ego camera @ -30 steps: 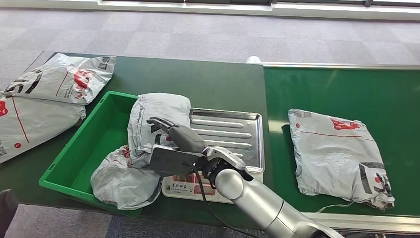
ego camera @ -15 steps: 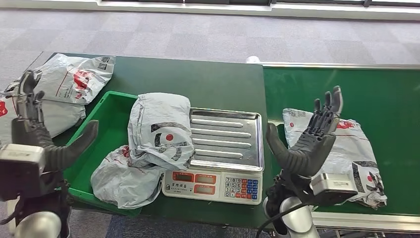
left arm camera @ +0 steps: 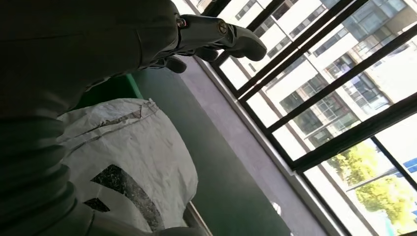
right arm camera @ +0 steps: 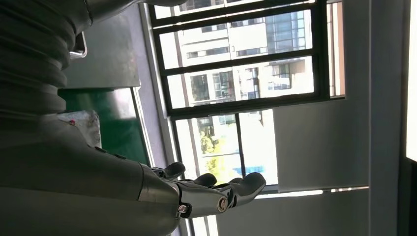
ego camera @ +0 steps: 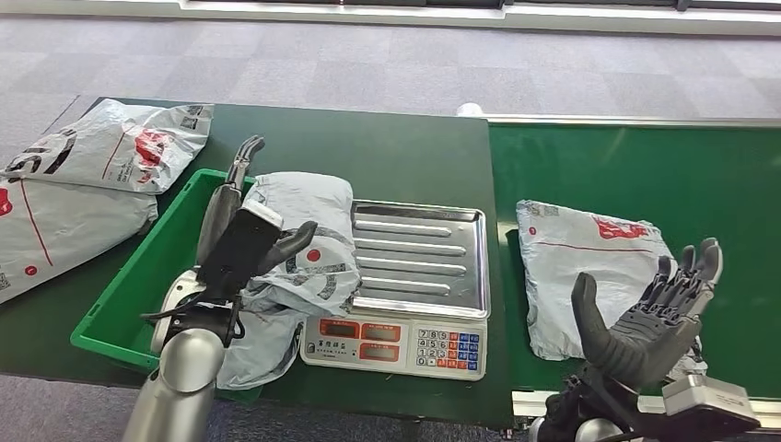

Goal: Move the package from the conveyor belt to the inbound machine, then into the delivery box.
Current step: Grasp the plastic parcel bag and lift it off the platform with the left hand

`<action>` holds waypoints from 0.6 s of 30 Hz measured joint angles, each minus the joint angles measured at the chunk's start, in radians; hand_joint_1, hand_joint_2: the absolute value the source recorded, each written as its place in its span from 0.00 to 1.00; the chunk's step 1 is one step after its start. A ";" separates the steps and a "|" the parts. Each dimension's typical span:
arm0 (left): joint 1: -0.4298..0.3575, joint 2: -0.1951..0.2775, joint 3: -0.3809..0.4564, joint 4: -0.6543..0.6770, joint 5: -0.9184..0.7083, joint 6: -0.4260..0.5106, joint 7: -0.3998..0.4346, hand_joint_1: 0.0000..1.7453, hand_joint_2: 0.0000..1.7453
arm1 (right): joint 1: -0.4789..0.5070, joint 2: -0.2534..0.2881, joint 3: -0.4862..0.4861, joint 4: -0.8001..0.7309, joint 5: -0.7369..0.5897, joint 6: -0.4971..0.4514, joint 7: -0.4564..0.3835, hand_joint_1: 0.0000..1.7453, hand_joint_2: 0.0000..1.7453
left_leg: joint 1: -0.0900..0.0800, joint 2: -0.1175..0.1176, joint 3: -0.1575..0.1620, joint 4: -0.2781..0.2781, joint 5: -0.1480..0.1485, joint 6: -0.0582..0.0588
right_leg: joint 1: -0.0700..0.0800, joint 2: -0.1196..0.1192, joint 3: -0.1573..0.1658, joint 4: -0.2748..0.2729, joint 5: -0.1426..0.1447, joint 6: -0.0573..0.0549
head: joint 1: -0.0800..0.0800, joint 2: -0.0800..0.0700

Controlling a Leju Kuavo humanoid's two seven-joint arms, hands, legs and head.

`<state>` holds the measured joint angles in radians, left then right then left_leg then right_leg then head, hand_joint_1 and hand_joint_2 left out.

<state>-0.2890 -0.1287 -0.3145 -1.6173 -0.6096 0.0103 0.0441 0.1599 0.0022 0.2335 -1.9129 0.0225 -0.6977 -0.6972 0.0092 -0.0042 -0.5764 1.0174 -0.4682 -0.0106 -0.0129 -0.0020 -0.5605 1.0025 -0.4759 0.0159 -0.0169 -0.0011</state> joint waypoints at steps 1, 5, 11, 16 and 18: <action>-0.012 -0.003 -0.011 0.038 -0.031 0.004 0.021 0.00 1.00 | 0.010 0.000 -0.001 -0.002 0.002 0.000 0.000 0.00 1.00 | 0.000 0.000 0.000 0.000 0.000 0.000 | 0.000 0.000 0.000 0.000 0.000 0.000 | 0.000 0.000; -0.078 -0.026 -0.062 0.240 -0.190 0.033 0.121 0.00 1.00 | 0.042 0.000 0.002 -0.009 0.041 0.000 -0.002 0.00 1.00 | 0.000 0.000 0.000 0.000 0.000 0.000 | -0.001 0.000 0.001 0.000 0.000 0.000 | 0.000 0.000; -0.171 -0.060 -0.093 0.566 -0.398 -0.011 0.247 0.00 1.00 | 0.061 0.006 0.026 -0.011 0.083 0.000 -0.003 0.00 1.00 | -0.001 0.000 0.000 0.000 0.000 0.000 | -0.001 0.001 0.001 0.000 0.001 0.001 | 0.000 0.000; -0.219 -0.067 -0.095 0.700 -0.487 -0.050 0.299 0.01 1.00 | 0.068 0.019 0.034 -0.017 0.102 0.000 -0.003 0.00 1.00 | -0.001 0.000 0.003 -0.001 0.000 0.000 | -0.001 0.001 0.004 0.001 0.001 0.001 | 0.000 0.000; -0.229 -0.067 -0.095 0.723 -0.555 -0.065 0.334 0.33 1.00 | 0.069 0.021 0.040 -0.019 0.100 0.000 -0.003 0.00 1.00 | -0.001 0.001 0.003 -0.001 0.000 0.000 | -0.001 0.001 0.005 0.001 0.000 0.000 | 0.000 0.000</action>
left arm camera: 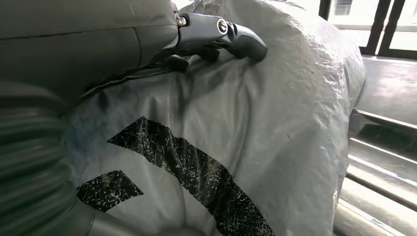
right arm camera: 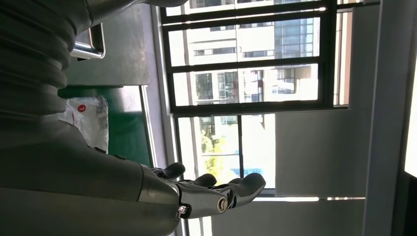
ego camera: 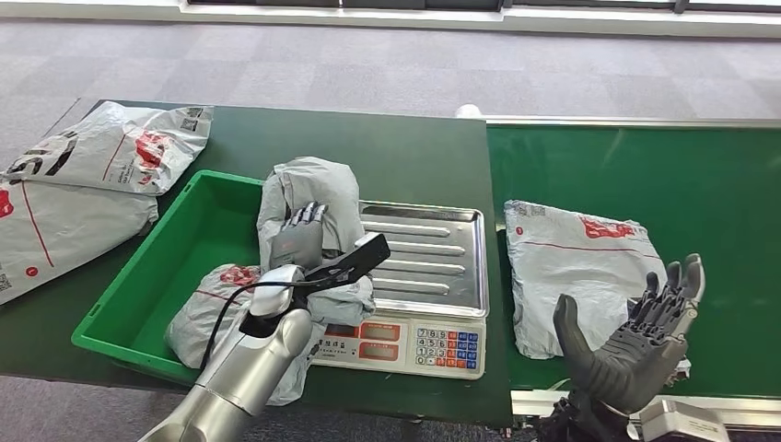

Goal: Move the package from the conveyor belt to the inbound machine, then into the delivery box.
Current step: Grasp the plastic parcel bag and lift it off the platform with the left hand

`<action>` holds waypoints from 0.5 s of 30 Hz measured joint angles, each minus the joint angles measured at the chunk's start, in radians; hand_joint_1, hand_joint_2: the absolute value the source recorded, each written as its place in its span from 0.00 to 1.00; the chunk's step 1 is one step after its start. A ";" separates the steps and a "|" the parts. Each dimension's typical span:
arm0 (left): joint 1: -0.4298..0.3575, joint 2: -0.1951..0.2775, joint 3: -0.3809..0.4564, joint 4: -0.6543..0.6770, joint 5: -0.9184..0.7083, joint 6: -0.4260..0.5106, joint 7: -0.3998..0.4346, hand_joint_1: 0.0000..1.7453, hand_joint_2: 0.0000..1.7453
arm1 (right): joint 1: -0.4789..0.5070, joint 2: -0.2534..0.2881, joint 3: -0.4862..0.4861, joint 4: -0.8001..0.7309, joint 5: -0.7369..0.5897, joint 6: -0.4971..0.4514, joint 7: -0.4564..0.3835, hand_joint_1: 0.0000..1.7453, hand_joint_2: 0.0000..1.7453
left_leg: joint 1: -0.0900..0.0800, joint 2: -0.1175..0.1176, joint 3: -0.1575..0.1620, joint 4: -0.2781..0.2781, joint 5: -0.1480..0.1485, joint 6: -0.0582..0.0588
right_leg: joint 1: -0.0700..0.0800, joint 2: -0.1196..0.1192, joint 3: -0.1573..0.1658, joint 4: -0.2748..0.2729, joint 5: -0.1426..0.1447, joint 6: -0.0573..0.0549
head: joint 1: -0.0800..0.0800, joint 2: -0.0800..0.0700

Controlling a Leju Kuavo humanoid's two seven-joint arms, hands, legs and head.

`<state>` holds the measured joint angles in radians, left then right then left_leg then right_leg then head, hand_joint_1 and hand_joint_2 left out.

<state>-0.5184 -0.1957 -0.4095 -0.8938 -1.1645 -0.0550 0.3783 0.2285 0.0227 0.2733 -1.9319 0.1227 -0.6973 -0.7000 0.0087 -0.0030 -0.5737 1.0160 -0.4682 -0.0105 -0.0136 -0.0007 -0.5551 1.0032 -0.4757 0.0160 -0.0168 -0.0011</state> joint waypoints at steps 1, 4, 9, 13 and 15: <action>-0.003 0.001 0.000 0.008 -0.041 -0.004 0.018 0.58 1.00 | 0.000 0.000 0.004 0.000 -0.001 0.000 0.000 0.00 1.00 | 0.000 0.001 -0.001 0.000 -0.001 0.000 | 0.000 0.001 0.001 0.000 0.000 0.000 | 0.000 0.000; -0.005 0.009 0.002 0.019 -0.145 -0.007 0.055 1.00 1.00 | 0.000 0.001 0.012 0.000 -0.010 0.000 0.000 0.00 1.00 | 0.000 0.006 -0.001 -0.001 -0.003 -0.002 | 0.001 0.005 0.003 0.000 0.000 -0.001 | 0.000 0.000; 0.014 0.016 0.026 -0.009 -0.216 -0.007 0.040 1.00 1.00 | -0.001 0.001 0.022 0.000 -0.017 0.000 0.000 0.00 1.00 | 0.000 0.008 0.000 -0.001 -0.001 -0.005 | 0.003 0.007 0.002 0.001 0.002 -0.005 | 0.000 0.000; 0.044 0.013 0.068 -0.082 -0.220 -0.011 -0.008 1.00 1.00 | -0.001 0.001 0.023 0.000 -0.014 0.000 0.000 0.00 1.00 | 0.001 0.008 0.005 -0.002 0.003 -0.008 | 0.004 0.007 -0.001 0.002 0.004 -0.007 | 0.000 0.000; 0.052 0.012 0.081 -0.106 -0.220 -0.016 -0.015 1.00 1.00 | -0.001 0.001 0.023 0.000 -0.014 0.000 0.000 0.00 1.00 | 0.001 0.008 0.005 -0.002 0.004 -0.008 | 0.004 0.007 -0.002 0.002 0.004 -0.007 | 0.000 0.000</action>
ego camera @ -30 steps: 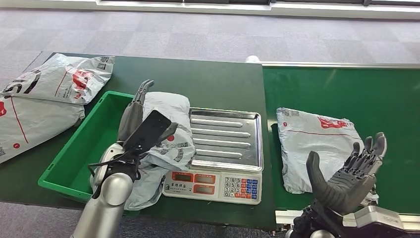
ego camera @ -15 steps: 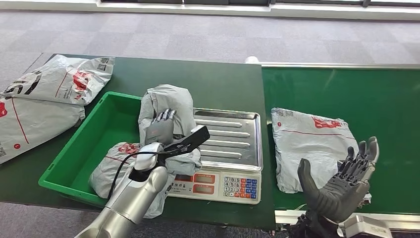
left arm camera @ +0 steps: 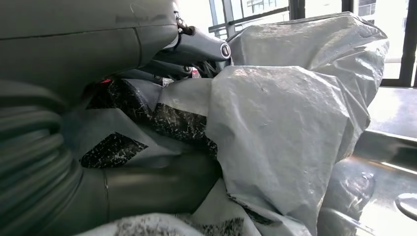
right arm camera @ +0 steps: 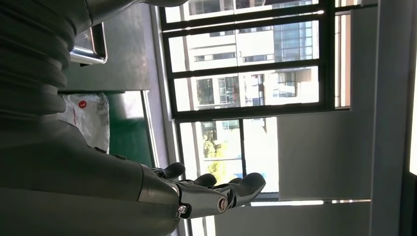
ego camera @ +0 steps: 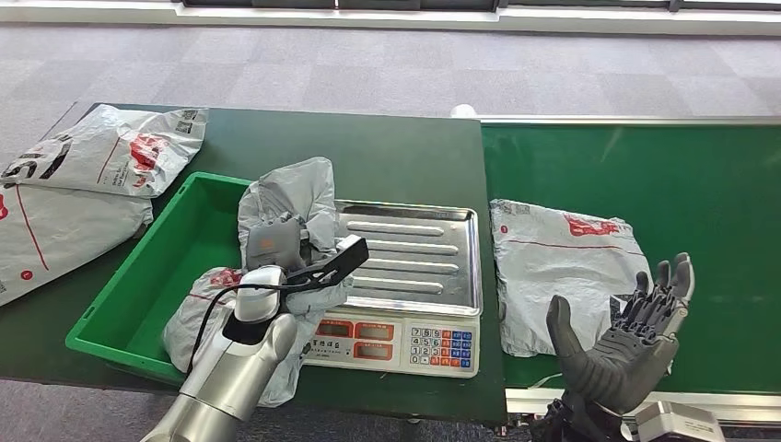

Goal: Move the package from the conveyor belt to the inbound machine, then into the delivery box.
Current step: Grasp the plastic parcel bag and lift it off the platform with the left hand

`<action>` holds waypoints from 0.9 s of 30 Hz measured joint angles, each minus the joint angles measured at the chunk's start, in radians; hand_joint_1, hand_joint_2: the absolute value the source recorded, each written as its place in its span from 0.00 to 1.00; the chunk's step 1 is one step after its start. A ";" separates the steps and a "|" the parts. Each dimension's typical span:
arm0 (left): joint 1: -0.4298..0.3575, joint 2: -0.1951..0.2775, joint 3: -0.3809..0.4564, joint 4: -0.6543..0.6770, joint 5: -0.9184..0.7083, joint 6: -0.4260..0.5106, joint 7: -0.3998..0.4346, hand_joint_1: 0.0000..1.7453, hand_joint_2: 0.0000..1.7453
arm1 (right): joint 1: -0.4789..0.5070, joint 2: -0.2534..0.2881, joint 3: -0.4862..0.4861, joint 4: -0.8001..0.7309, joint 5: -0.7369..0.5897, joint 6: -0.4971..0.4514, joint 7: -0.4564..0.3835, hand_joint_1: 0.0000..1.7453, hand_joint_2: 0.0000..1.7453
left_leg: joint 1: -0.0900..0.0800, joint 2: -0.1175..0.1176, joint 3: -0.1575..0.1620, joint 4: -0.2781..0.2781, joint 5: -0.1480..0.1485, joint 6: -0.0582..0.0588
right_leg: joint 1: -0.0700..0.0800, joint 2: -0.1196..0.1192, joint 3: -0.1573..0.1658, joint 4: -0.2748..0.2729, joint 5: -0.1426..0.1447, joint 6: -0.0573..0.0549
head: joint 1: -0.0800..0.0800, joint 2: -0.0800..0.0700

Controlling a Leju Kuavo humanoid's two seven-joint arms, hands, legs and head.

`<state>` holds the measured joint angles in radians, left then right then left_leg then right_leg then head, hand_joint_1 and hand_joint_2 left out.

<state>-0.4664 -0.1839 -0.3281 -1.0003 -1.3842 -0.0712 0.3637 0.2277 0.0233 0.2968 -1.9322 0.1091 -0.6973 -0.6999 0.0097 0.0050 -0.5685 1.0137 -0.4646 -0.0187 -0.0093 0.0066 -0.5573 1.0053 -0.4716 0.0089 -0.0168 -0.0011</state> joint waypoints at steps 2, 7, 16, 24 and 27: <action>0.006 0.000 0.010 -0.019 0.007 -0.001 -0.008 1.00 1.00 | 0.000 0.000 0.000 0.000 0.001 0.000 0.000 0.00 1.00 | 0.000 0.000 0.000 -0.001 0.000 0.000 | 0.000 0.000 -0.001 0.000 0.000 0.000 | 0.000 0.000; 0.044 0.000 0.037 -0.101 0.126 0.067 -0.107 1.00 1.00 | 0.011 0.001 0.000 -0.003 0.016 0.000 0.000 0.00 1.00 | 0.000 -0.001 -0.003 -0.001 0.000 0.000 | 0.000 -0.001 -0.004 0.000 0.000 0.000 | 0.000 0.000; 0.171 0.071 0.052 -0.540 0.420 0.297 -0.247 1.00 1.00 | 0.070 0.006 -0.007 -0.050 0.027 -0.001 0.000 0.00 1.00 | 0.000 -0.002 -0.010 -0.001 0.000 0.000 | 0.000 -0.002 -0.009 0.000 -0.001 0.000 | 0.000 0.000; 0.239 0.164 0.148 -0.730 0.503 0.331 -0.255 1.00 1.00 | 0.095 0.006 -0.021 -0.064 0.018 -0.001 0.000 0.00 1.00 | 0.000 -0.002 -0.010 -0.001 0.001 0.000 | 0.000 -0.003 -0.009 0.000 -0.002 -0.001 | 0.000 0.000; 0.249 0.177 0.159 -0.755 0.506 0.332 -0.256 1.00 1.00 | 0.098 0.006 -0.022 -0.067 0.017 -0.001 0.000 0.00 1.00 | 0.000 -0.003 -0.010 -0.001 0.001 0.001 | 0.000 -0.004 -0.009 0.000 -0.002 -0.001 | 0.000 0.000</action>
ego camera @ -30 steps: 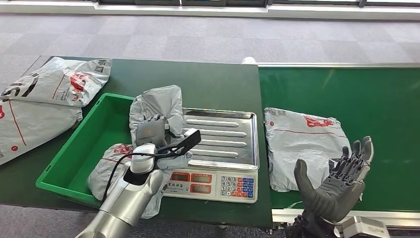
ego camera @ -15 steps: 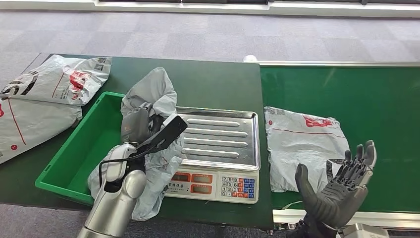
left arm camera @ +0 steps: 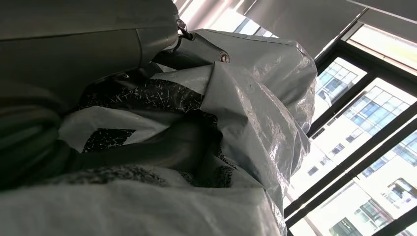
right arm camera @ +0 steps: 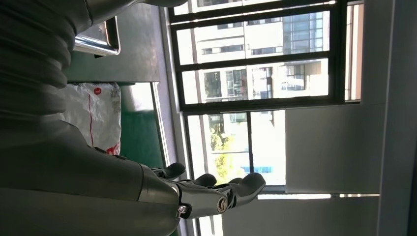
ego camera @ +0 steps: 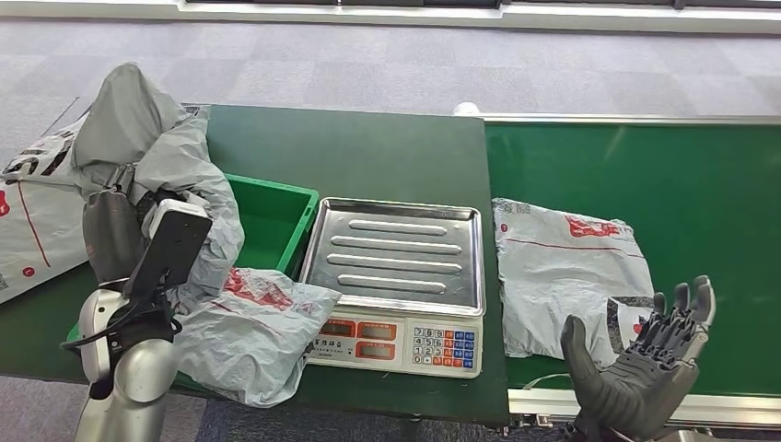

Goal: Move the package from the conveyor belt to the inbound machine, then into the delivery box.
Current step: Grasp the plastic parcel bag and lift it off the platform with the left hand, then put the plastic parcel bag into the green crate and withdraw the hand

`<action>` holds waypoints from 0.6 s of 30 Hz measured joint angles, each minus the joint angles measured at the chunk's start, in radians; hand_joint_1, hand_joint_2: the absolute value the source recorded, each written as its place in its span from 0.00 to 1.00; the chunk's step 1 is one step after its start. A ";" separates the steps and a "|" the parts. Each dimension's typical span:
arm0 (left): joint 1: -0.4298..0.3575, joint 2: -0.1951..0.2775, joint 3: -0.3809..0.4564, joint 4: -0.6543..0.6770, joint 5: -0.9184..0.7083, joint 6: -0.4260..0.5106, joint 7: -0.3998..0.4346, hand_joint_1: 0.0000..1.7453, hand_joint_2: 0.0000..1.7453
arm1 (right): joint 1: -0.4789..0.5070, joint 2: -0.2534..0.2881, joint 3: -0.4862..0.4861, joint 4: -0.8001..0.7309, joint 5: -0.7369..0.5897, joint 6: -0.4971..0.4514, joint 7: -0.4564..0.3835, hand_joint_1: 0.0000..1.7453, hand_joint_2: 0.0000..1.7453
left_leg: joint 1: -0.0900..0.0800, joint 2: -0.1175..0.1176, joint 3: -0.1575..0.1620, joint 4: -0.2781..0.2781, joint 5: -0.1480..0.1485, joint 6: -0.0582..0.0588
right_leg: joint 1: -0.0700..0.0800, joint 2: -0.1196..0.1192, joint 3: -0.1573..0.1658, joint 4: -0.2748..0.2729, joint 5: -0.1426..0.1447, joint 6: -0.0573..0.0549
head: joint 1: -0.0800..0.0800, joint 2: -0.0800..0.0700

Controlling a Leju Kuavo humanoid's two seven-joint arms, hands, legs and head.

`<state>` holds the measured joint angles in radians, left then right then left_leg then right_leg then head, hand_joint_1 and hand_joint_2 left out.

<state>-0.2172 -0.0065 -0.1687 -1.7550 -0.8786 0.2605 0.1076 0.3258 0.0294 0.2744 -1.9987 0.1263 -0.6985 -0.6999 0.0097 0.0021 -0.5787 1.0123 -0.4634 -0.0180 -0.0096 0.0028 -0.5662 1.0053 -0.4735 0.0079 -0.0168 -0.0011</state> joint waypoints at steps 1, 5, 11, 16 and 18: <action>0.003 0.004 0.003 -0.006 0.001 0.000 0.000 1.00 1.00 | 0.001 0.000 0.000 -0.001 0.000 0.000 0.000 0.00 1.00 | 0.000 0.000 0.000 0.000 0.000 0.000 | 0.000 0.000 0.000 0.000 0.000 0.000 | 0.000 0.000; 0.007 0.013 0.012 -0.021 0.002 0.000 0.000 1.00 1.00 | 0.002 0.000 -0.001 -0.002 0.000 0.000 0.000 0.00 1.00 | 0.000 0.000 0.000 0.000 0.000 0.000 | -0.001 0.000 0.000 0.000 0.000 0.001 | 0.000 0.000; 0.041 0.028 0.045 -0.025 0.037 0.000 -0.007 0.00 1.00 | 0.005 0.000 -0.004 -0.002 -0.003 0.000 0.000 0.00 1.00 | 0.000 0.000 0.000 0.000 0.000 0.000 | 0.000 0.001 0.000 0.000 0.000 0.000 | 0.000 0.000; 0.108 0.043 0.090 -0.021 0.050 -0.046 -0.022 0.00 1.00 | 0.010 0.000 -0.004 -0.002 -0.011 0.000 0.000 0.00 1.00 | 0.000 0.001 0.000 0.000 0.000 0.000 | 0.000 0.001 -0.001 0.000 0.000 0.000 | 0.000 0.000; 0.127 0.047 0.099 -0.014 0.040 -0.050 -0.024 0.00 1.00 | 0.012 0.000 -0.005 -0.002 -0.012 0.000 0.000 0.00 1.00 | 0.000 0.000 0.000 0.000 0.000 0.000 | 0.000 0.001 -0.001 0.000 0.000 0.000 | 0.000 0.000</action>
<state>-0.0903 0.0404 -0.0696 -1.7694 -0.8391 0.2102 0.0839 0.3375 0.0290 0.2698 -2.0012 0.1138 -0.6980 -0.6999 0.0096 0.0026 -0.5791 1.0124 -0.4635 -0.0181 -0.0094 0.0039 -0.5674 1.0053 -0.4736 0.0079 -0.0170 -0.0011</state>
